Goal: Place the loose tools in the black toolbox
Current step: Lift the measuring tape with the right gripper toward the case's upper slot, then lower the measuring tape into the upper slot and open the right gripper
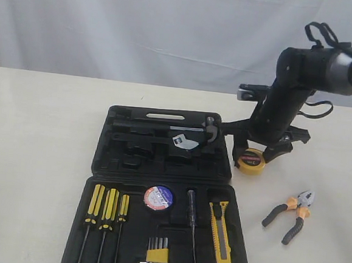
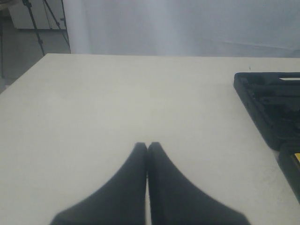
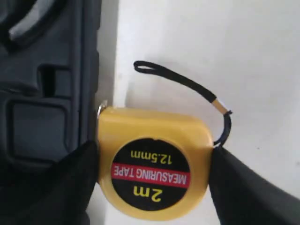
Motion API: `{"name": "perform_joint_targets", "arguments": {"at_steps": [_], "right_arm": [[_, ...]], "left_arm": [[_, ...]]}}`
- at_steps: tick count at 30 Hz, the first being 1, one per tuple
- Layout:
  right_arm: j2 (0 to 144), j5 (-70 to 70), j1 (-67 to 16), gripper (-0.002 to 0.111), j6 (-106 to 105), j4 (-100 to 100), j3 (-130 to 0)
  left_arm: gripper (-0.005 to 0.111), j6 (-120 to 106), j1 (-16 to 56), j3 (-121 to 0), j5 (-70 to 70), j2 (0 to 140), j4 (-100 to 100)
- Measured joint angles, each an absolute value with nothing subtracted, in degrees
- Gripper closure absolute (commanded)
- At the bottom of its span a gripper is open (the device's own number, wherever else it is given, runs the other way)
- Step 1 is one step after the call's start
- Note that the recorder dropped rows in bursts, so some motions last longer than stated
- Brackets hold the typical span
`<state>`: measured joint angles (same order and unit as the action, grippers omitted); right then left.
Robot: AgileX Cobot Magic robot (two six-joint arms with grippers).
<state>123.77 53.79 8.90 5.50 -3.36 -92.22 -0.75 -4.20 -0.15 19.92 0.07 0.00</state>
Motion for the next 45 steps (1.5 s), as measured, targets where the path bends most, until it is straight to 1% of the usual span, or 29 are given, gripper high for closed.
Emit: {"name": "perform_joint_targets", "arguments": {"at_steps": [5, 9, 11, 16, 45], "right_arm": [[118.99, 55.34, 6.23, 0.073, 6.41, -3.72, -92.26], [119.68, 55.78, 0.27, 0.073, 9.15, -4.69, -95.26], [121.40, 55.78, -1.19, 0.073, 10.93, -4.92, -98.24], [125.72, 58.33, -1.42, 0.073, 11.99, -4.92, -103.44], [130.95, 60.94, -1.42, 0.073, 13.79, -0.56, -104.04]], "left_arm": [[0.107, -0.75, -4.20, -0.15, 19.92, 0.07, 0.00], [0.107, -0.75, -4.20, -0.15, 19.92, 0.07, 0.00], [0.107, -0.75, -4.20, -0.15, 19.92, 0.07, 0.00], [0.107, -0.75, -4.20, -0.15, 19.92, 0.07, 0.00], [0.107, -0.75, -4.20, -0.15, 19.92, 0.07, 0.00]]}}
